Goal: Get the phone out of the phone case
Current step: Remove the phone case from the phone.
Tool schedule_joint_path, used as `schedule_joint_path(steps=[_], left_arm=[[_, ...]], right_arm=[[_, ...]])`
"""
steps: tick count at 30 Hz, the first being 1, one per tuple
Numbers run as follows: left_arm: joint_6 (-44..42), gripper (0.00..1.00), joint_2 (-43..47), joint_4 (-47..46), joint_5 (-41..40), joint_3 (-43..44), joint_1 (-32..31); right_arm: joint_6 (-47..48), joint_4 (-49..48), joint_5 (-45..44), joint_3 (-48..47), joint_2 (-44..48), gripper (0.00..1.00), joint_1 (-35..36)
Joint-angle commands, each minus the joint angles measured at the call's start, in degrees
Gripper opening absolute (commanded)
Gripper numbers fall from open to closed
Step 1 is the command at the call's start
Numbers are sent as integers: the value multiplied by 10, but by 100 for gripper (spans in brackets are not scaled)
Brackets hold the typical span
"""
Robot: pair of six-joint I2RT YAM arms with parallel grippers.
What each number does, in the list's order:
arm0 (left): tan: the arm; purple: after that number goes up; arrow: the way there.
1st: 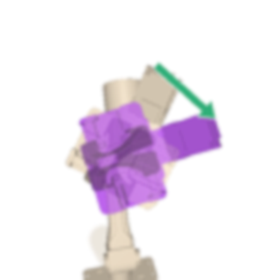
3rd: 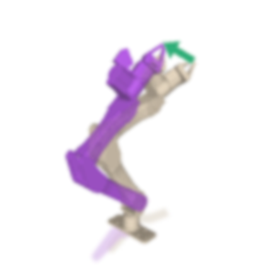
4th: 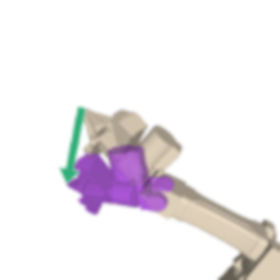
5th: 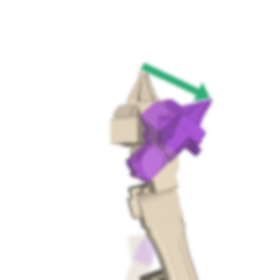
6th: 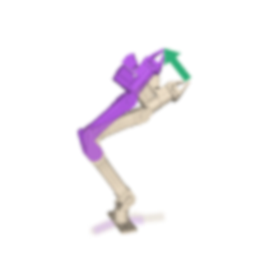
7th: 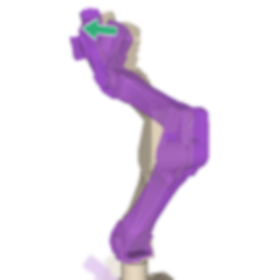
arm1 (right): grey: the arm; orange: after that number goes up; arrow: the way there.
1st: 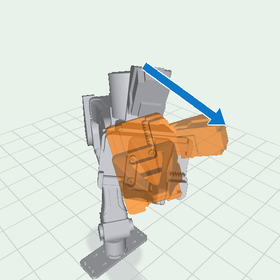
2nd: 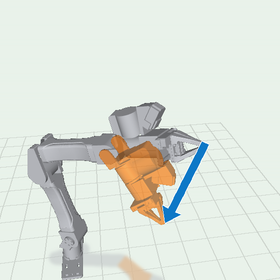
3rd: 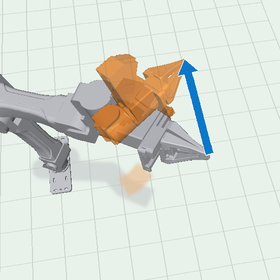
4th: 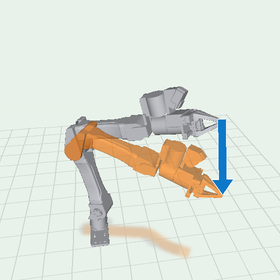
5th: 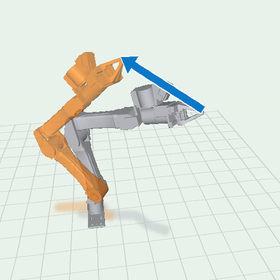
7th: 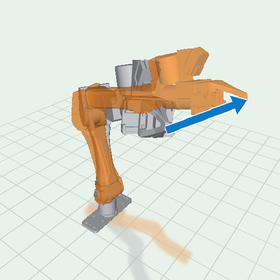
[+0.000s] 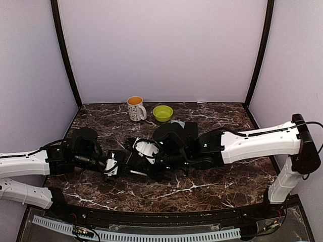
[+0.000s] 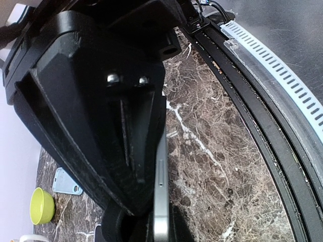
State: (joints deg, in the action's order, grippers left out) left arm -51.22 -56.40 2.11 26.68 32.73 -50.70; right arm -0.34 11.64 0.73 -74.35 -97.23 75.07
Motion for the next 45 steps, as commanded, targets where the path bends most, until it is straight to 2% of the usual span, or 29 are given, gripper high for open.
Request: schedule_joint_path(steps=[1, 45], left_arm=[[-11, 0, 31, -114, -39, 9, 10], [-15, 0, 35, -118, -65, 8, 10]], right_arm=[[-22, 89, 45, 38, 12, 3, 10], [-60, 140, -51, 156, 63, 0, 10]])
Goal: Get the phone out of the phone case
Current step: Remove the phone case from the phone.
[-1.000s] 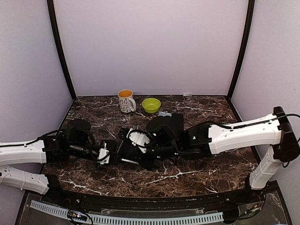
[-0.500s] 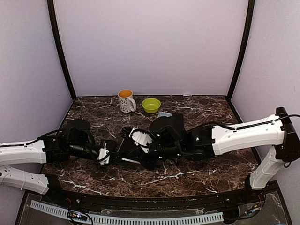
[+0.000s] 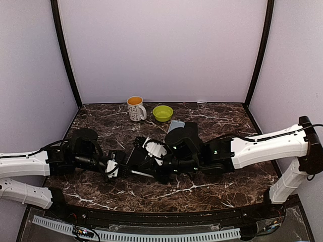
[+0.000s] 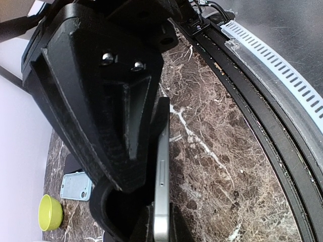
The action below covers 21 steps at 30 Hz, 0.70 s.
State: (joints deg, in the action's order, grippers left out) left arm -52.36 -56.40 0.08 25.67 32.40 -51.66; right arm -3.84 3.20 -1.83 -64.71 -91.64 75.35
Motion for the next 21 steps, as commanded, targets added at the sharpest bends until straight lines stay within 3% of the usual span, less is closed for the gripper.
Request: schedule_joint_path(steps=[1, 9, 12, 21], left_arm=[[-4, 0, 35, -97, -54, 12, 20], [-5, 0, 36, -97, -57, 11, 19], [-5, 0, 36, -97, -54, 11, 19], [-7, 0, 42, -91, -42, 12, 20]], right_arm=[[-26, 226, -30, 63, 12, 0, 6], [-33, 237, -50, 76, 34, 0, 0], [-44, 236, -96, 69, 48, 0, -5], [-65, 214, -161, 50, 134, 0, -77]])
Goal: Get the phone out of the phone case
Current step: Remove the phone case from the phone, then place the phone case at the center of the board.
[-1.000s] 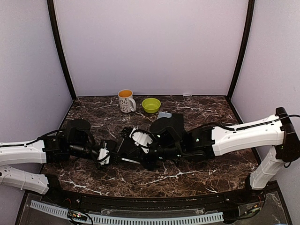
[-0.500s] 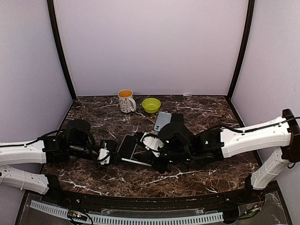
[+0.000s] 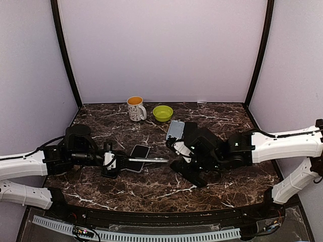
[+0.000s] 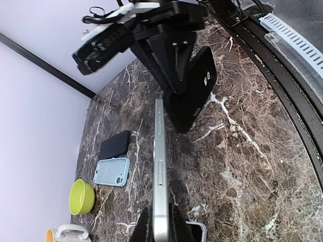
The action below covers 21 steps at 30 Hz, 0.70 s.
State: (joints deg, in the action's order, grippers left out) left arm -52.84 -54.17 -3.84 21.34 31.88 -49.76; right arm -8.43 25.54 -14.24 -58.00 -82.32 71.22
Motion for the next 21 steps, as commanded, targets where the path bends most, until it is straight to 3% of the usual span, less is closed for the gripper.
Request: schedule_joint_path(steps=[1, 14, 21], left_arm=[[-2, 0, 20, -53, 1, 17, 0], [-2, 0, 27, -53, 7, 17, 1], [1, 0, 31, -60, 10, 14, 0]], right_arm=[[-21, -11, -38, -17, 47, 0, -47], [-110, -44, -18, -17, 80, 0, -244], [-167, -87, 79, -17, 41, 0, -383]])
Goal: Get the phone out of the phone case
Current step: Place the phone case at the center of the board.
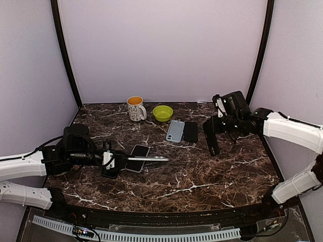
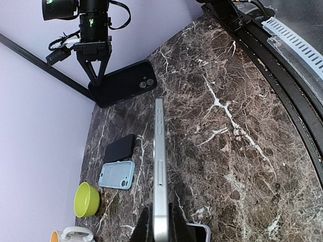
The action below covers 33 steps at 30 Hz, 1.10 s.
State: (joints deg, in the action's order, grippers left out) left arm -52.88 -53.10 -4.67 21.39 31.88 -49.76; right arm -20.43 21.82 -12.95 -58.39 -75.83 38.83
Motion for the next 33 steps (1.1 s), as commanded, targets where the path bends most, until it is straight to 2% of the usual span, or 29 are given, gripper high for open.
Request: schedule_joint_path(steps=[1, 6, 12, 20, 33], left_arm=[[1, 0, 20, -52, 9, 13, 1], [1, 0, 19, -52, 11, 13, 0], [2, 0, 15, -54, 8, 12, 0], [1, 0, 12, -56, 5, 9, 1], [1, 0, 6, -56, 6, 8, 1]], right_arm=[[-52, -56, 85, -14, -32, 0, -78], [-83, -77, 162, -38, -91, 0, -162], [-127, -123, 265, -81, -193, 0, -228], [-158, -179, 358, -147, -313, 0, -256], [-194, -211, 418, -195, -429, 0, -286]])
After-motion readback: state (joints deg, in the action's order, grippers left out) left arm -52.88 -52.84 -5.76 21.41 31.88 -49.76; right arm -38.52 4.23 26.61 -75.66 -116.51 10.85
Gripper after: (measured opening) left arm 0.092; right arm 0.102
